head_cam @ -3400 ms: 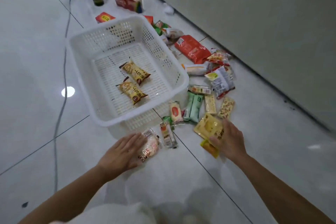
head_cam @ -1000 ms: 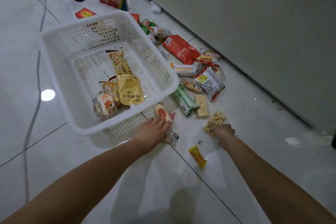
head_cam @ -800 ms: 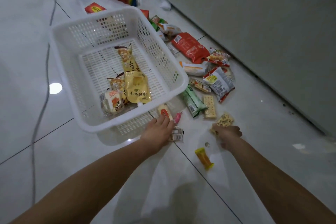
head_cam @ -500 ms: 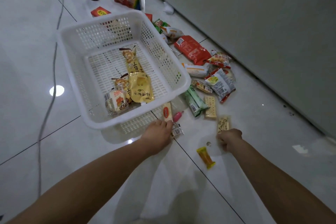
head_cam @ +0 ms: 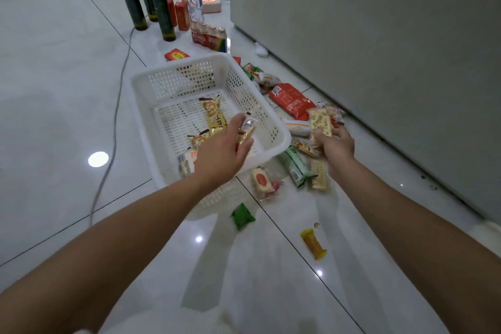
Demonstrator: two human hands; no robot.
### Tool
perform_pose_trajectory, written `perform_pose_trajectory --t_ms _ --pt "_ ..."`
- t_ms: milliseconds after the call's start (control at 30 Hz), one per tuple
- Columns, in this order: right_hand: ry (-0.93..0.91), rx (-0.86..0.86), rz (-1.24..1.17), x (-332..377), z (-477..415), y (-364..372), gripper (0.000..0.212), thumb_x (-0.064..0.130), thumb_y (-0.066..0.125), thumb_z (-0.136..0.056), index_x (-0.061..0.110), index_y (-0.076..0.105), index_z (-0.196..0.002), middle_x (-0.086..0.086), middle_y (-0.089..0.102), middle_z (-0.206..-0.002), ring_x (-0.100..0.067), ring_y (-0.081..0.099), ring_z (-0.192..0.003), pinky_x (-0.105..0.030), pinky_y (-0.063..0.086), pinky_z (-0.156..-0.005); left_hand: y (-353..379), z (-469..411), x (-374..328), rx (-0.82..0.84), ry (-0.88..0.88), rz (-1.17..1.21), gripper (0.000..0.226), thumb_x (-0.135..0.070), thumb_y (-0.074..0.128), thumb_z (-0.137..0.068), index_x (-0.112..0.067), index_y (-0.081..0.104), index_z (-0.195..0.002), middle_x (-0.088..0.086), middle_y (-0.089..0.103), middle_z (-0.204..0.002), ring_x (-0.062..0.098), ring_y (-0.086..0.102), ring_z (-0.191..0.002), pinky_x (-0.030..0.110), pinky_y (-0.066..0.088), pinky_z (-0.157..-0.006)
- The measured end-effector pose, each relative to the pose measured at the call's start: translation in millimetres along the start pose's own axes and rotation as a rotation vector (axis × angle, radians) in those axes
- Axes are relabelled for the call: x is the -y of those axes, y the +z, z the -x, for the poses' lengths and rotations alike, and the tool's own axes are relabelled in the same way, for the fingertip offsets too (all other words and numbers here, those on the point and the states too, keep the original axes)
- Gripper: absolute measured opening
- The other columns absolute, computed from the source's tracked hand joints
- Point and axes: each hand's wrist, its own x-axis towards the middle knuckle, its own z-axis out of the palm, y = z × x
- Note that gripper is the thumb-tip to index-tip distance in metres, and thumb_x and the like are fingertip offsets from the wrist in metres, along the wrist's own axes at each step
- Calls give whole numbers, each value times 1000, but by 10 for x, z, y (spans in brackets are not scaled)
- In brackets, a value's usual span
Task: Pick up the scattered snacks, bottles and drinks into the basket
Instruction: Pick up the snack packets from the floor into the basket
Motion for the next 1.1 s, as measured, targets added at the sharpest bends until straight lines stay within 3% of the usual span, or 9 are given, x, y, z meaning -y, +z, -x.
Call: perform_pose_trajectory --t_ms 100,200,333,533,633,767,833,933,1100 --pt "-14 171 -42 255 158 374 35 17 65 -88 4 54 -119 -7 63 -93 -14 59 -66 -21 52 -55 -96 -120 262 8 -312 -56 57 -46 33 -99 -23 15 -148 6 66 -103 27 63 -84 34 46 -63" --pt "18 362 -45 343 242 609 41 33 55 -94 4 53 -123 -5 60 -99 -22 59 -95 -32 52 -88 -87 -85 506 244 -444 -195 72 -52 23 -98 -21 -16 -150 24 54 -125 38 56 -106 43 46 -82" --pt "5 344 136 152 124 618 61 52 40 -95 11 39 -140 -3 47 -137 -26 46 -125 -42 39 -105 -80 130 564 339 -441 -228 78 -60 23 -94 -23 -17 -150 19 -9 -158 33 -6 -146 45 6 -117" --pt "43 42 246 -258 -173 127 54 46 36 -96 13 42 -139 -9 48 -139 -29 47 -122 -40 40 -99 90 260 368 272 -76 -311 76 -61 20 -92 -24 -13 -151 6 -21 -158 24 -19 -145 42 -5 -118" --pt "130 -29 295 -503 -299 -145 55 44 37 -95 7 46 -134 -13 52 -117 -30 49 -105 -36 45 -84 274 344 247 314 141 -369 74 -56 22 -95 -21 -11 -151 7 -21 -157 23 -21 -144 43 -8 -119" --pt "220 -76 398 -766 -365 -354 53 42 43 -94 2 50 -128 -19 55 -122 -38 51 -114 -46 43 -99 565 490 234 409 684 -488 69 -20 39 -93 -17 5 -153 12 0 -159 29 -2 -146 46 -2 -117" --pt "217 -63 482 -874 -377 -382 56 45 44 -94 2 49 -130 -18 55 -122 -36 51 -112 -41 42 -97 675 562 237 559 791 -537 73 -7 35 -93 -18 -7 -152 10 -13 -158 29 -16 -144 45 -15 -112" --pt "146 -19 663 -980 -360 -367 55 38 46 -95 8 39 -140 -19 43 -140 -37 38 -129 -44 35 -106 831 588 211 683 563 -535 77 -9 35 -97 -22 -20 -149 7 -26 -155 27 -28 -139 43 -23 -107" --pt "-291 98 1134 -1059 -347 -262 56 36 44 -96 24 25 -147 -10 25 -153 -31 23 -136 -44 33 -104 1014 441 155 773 151 -387 82 -11 45 -95 -38 -11 -149 7 -16 -159 32 -7 -146 50 -2 -115"
